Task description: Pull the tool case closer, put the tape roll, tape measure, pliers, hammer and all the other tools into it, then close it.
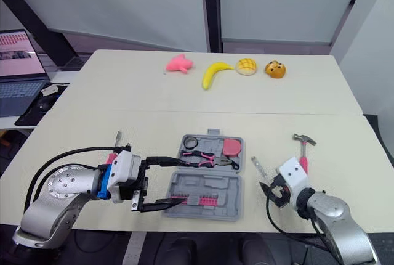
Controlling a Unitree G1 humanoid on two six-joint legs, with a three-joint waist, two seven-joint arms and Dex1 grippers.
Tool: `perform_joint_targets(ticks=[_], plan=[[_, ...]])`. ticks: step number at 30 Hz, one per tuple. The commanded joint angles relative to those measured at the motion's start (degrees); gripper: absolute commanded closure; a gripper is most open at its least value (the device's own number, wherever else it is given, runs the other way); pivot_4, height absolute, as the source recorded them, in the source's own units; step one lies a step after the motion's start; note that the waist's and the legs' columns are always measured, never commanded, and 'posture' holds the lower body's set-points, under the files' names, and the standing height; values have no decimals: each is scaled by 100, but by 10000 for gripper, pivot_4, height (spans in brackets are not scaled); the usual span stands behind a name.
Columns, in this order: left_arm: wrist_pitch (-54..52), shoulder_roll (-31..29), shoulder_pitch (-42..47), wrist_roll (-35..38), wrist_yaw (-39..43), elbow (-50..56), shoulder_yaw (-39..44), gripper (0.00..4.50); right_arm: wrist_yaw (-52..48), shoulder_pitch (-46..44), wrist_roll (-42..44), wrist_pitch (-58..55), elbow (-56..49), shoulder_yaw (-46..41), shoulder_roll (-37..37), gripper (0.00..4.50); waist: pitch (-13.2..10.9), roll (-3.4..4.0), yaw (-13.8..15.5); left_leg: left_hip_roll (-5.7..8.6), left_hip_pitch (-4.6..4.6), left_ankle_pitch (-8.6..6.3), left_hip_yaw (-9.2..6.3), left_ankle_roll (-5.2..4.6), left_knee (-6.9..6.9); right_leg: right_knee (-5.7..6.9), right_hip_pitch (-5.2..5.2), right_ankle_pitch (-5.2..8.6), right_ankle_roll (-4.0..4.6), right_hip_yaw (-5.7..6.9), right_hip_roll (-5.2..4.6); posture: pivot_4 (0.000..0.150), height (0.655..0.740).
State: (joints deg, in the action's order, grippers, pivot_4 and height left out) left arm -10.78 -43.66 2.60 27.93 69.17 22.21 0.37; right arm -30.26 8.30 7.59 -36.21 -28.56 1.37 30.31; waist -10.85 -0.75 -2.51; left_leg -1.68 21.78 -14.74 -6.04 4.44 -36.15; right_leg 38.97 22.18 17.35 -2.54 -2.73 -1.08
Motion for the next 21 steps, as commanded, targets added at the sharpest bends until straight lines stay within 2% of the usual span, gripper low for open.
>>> perform_joint_targets(ticks=[1,13,18,21], plan=[[87,-56,-38,84,42,70,123,0,123,-39,-184,675,335,90,-110,2724,1,-1,5,0,-1,3,-2,5,0,2,-2,0,-1,1,0,1500,7400],[-1,19,145,96,-14,119,5,0,451,-478,-437,1204,1449,281,-612,2724,1,-1,22,0,1,8,-7,13,4,3,0,-4,7,4,1,1500,7400],[-91,37,211,295,24,223,30,0,489,-350,-472,1267,1550,328,-692,19230,1,-1,24,0,0,8,-6,13,4,4,0,-5,8,3,1,1500,7400],[-106,34,255,338,57,236,23,0,510,-341,-454,1289,1579,327,-738,26163,1,-1,23,0,-1,8,-6,13,3,5,-1,-5,8,3,1,1500,7400]])
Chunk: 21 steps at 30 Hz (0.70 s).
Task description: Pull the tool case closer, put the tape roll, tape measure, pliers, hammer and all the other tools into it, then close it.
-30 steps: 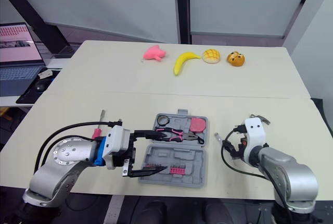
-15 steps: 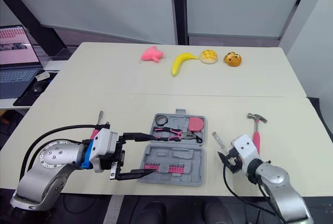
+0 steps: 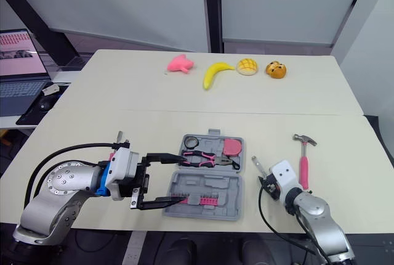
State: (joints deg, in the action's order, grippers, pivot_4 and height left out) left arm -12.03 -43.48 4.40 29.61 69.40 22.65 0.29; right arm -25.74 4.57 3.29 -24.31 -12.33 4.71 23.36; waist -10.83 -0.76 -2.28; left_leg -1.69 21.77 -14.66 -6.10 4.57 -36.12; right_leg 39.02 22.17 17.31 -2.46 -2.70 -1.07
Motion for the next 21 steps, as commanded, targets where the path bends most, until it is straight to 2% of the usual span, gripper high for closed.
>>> perform_joint_targets(ticks=[1,9,14,18,21], plan=[[8,14,89,175,33,189,32,0,64,30,-15,103,-35,-12,-56,27935,0,0,0,0,0,0,0,0,0,1,0,0,0,0,0,1500,7400],[-41,-65,127,210,5,183,122,0,66,48,26,152,-47,-30,-87,41476,0,0,-2,0,0,0,0,0,-1,1,0,0,0,0,0,1500,7400],[-321,-214,-10,240,-252,188,453,0,-64,102,-30,200,-469,-173,234,42012,0,0,-1,0,1,0,0,0,-1,2,0,0,0,0,0,1500,7400],[-316,-542,-376,144,-229,16,948,0,-615,-128,-265,293,-1148,-119,1147,42013,-2,4,-19,1,-1,0,5,0,-1,2,2,0,-1,-4,-1,1500,7400],[-156,-823,-647,-34,-41,-157,1166,0,-1143,-595,-126,-193,-1702,27,1671,42012,-2,4,-56,-2,-3,0,1,0,-1,3,2,1,-3,-1,2,1500,7400]])
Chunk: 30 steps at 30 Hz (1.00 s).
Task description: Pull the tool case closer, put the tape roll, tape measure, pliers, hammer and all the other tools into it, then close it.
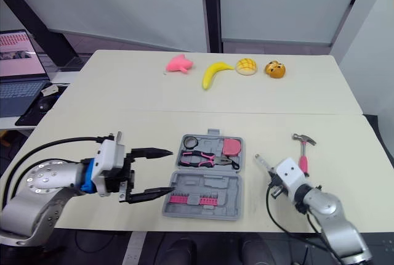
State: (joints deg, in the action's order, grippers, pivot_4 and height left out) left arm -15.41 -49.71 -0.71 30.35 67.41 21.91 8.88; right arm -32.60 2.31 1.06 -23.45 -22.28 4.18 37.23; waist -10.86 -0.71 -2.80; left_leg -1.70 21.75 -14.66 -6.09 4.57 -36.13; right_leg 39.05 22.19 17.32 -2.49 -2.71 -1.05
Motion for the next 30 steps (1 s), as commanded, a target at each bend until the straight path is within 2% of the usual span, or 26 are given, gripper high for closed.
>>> perform_joint_targets(ticks=[1,7,13,19,30], plan=[[242,-259,-187,-151,190,-140,363,0,-621,-537,162,-496,-875,172,404,42013,0,-1,-7,0,-3,0,-3,0,1,1,-2,0,0,2,1,1500,7400],[598,-505,-462,-445,364,-464,582,0,-1441,-1382,315,-1700,-1506,1102,919,42013,1,-3,14,1,5,0,-7,0,0,-5,-2,-1,3,7,-2,1500,7400],[732,-584,-793,-510,468,-541,837,0,-1569,-2608,148,-2359,-1166,2350,251,42013,0,-8,-11,0,5,0,-8,0,0,-2,3,-1,4,10,-2,1500,7400],[723,-613,-820,-533,461,-498,823,0,-1674,-3202,-72,-2325,-501,3265,-286,42013,1,-10,3,1,9,0,-10,0,0,-3,4,-1,5,14,-4,1500,7400],[596,-609,-798,-497,428,-453,820,0,-1514,-3801,-501,-1637,1094,3732,-1357,42013,2,-11,-43,-1,7,0,-11,0,1,3,6,-2,6,15,-2,1500,7400]])
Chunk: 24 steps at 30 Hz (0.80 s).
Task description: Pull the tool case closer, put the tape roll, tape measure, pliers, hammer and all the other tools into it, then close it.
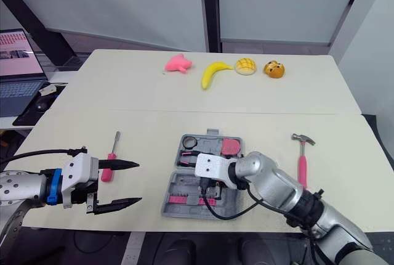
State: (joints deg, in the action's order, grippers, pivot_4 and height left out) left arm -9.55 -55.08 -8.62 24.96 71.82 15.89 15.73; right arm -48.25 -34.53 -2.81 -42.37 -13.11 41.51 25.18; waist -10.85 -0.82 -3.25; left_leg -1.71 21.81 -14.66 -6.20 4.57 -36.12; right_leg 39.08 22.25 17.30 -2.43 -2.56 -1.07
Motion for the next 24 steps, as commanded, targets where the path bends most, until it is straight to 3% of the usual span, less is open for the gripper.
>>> perform_joint_targets(ticks=[1,23,24], plan=[[6,-68,-17,39,-12,155,136,0,45,-137,-165,330,294,31,-208,42013,0,-1,2,0,1,0,0,0,0,0,0,0,0,0,0,1500,7400],[-121,-2,91,-2,-173,329,-56,0,68,-1,-631,733,938,-13,-680,42013,0,0,-1,0,-1,0,-2,0,1,2,0,-1,1,2,0,1500,7400],[-114,2,80,-3,-173,328,-55,0,91,4,-640,772,947,-38,-690,38513,0,0,-1,0,0,0,-2,0,1,2,0,-1,1,2,0,1500,7400]])
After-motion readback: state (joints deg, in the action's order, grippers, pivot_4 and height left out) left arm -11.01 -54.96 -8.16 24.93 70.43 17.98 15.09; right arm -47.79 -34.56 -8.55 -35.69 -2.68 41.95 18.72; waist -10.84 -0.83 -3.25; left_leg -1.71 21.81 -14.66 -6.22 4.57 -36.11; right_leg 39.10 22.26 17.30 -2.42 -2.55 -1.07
